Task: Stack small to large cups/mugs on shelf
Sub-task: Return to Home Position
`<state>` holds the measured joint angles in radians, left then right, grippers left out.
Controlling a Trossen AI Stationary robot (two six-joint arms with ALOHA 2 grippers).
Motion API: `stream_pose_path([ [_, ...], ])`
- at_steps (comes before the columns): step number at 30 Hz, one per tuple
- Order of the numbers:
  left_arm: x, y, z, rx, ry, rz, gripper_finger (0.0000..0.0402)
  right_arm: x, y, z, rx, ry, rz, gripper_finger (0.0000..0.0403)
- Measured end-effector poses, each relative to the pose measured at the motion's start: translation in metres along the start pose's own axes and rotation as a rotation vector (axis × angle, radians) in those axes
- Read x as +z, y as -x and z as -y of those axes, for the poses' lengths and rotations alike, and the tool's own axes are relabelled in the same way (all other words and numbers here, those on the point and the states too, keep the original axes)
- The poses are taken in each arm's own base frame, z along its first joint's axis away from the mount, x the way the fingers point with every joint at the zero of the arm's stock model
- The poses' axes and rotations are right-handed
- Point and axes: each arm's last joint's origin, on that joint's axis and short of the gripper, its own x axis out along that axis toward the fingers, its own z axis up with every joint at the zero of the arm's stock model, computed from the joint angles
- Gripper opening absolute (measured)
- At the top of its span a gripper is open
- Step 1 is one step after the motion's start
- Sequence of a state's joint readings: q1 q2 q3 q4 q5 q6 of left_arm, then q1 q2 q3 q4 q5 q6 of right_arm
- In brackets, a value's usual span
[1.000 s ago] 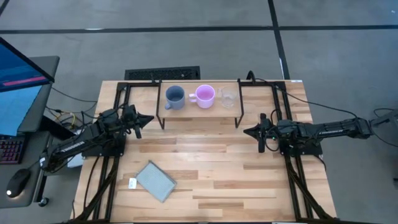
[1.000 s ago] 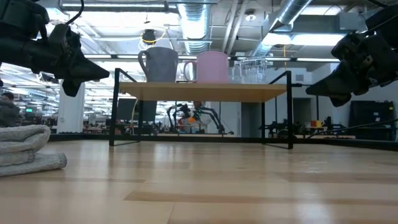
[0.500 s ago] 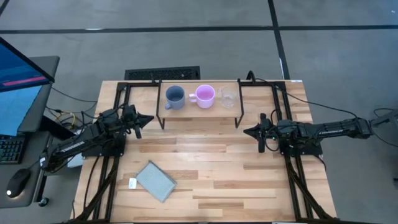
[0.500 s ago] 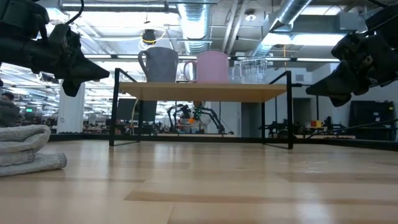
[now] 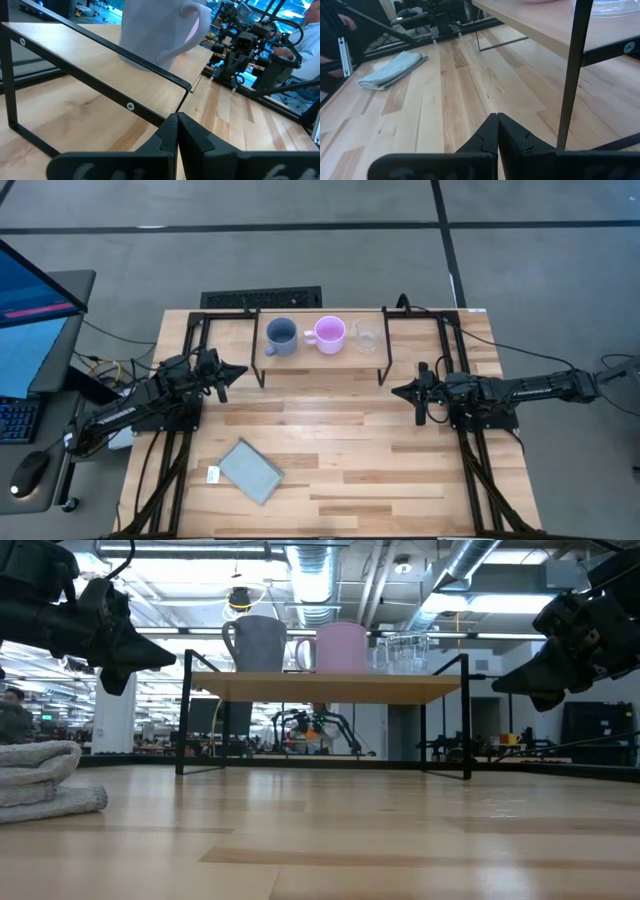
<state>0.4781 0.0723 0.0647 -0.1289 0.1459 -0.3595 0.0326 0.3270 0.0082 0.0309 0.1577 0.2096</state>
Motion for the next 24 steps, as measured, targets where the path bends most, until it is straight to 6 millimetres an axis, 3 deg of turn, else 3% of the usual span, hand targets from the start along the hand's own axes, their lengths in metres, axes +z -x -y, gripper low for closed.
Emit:
stream_pose_path([
  [24, -0.0009, -0.0003, 0.0022, -0.008, -0.004, -0.004, 0.0000, 0.0000, 0.0000, 0.0000, 0.000, 0.000, 0.000, 0.0029],
])
